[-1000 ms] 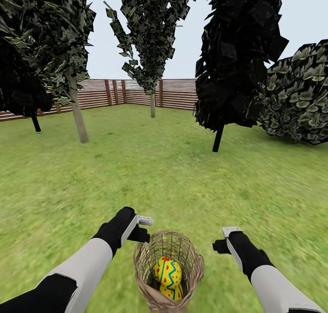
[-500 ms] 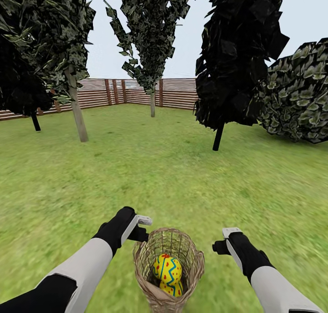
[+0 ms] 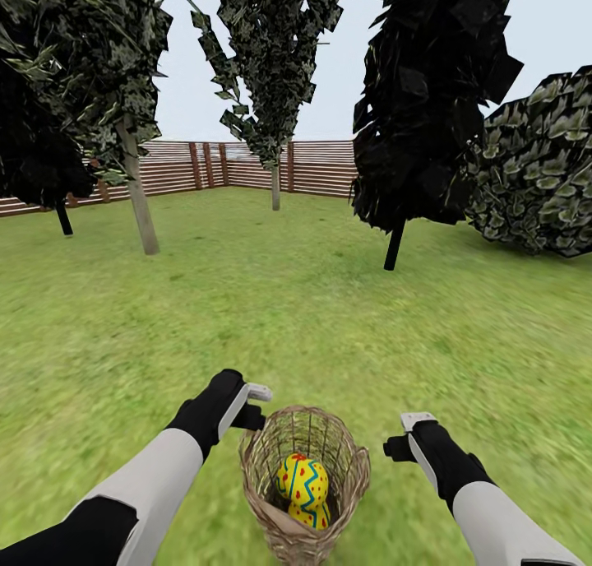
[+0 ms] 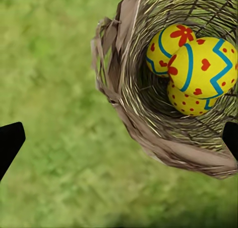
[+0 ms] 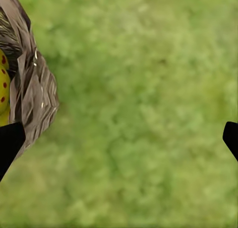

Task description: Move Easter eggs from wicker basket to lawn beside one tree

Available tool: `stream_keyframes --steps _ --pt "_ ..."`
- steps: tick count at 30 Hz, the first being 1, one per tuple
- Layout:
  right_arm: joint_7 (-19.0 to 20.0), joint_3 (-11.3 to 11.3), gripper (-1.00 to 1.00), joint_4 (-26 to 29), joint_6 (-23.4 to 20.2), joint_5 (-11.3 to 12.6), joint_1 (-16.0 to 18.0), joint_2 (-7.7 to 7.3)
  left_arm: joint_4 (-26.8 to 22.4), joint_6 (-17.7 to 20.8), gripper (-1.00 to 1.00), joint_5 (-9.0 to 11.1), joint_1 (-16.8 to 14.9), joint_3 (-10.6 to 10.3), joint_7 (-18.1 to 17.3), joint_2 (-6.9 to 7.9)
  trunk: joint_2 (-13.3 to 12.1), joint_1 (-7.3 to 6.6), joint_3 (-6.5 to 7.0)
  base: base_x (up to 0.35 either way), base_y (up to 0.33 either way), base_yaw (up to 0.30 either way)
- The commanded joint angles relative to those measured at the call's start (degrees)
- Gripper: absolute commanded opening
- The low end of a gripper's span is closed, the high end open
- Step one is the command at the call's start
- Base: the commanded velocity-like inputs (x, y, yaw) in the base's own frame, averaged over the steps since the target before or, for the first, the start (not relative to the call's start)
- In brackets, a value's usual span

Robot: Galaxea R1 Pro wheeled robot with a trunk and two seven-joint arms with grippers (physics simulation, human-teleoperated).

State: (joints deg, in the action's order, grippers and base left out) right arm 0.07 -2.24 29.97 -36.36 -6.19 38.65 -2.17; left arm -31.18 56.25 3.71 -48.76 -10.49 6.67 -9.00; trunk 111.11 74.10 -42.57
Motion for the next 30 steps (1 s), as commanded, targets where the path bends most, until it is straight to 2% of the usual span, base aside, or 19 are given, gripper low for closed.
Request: stream_keyframes --steps 1,17,30 --pt "0.24 -0.22 1.0 0.09 -0.29 -0.58 0.02 0.05 -0.21 0.23 1.0 0.42 -0.03 -0.23 0.44 0.03 0.44 0.22 -0.24 0.0 0.0 0.0" --pt "0.37 -0.48 1.0 0.05 -0.11 -0.07 0.02 -0.18 -1.92 0.18 1.0 0.42 -0.05 -0.24 0.45 0.12 6.86 3.73 -3.11 0.0 0.0 0.0" --pt "1.25 -0.72 1.0 0.6 -0.11 0.02 0.02 -0.61 -3.62 0.11 1.0 0.34 -0.08 -0.24 0.19 0.59 6.86 3.73 -3.11 0.0 0.0 0.0"
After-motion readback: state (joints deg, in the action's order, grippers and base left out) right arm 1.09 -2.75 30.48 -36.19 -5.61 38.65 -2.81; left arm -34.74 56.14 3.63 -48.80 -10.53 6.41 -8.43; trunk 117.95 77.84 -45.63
